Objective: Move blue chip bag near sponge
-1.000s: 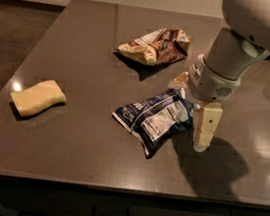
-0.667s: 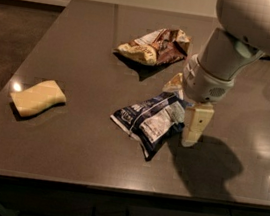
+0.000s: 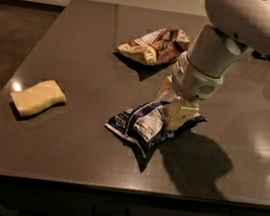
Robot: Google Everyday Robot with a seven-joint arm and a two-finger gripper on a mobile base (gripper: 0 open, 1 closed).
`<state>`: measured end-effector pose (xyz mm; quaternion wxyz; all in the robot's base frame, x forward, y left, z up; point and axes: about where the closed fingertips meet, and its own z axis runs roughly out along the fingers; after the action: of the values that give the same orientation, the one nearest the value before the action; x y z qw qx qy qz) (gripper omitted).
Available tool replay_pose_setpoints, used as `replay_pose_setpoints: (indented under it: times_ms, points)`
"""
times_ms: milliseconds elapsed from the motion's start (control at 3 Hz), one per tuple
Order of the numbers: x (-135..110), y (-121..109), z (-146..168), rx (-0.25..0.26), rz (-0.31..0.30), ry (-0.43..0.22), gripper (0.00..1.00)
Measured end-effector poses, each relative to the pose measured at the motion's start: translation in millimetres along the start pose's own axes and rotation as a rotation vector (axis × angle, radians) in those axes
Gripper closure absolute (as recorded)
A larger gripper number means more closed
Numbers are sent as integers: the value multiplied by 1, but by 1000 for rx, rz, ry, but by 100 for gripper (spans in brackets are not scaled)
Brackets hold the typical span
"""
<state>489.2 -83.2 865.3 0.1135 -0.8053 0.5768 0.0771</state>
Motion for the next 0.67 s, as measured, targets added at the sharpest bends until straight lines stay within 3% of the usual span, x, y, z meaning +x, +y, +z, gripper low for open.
replay_pose_setpoints:
  times_ms: [333,667]
  points:
    - [-34,6,-17,15,-45,-52,87]
    - [-79,10,-35,38,-98,-126,100]
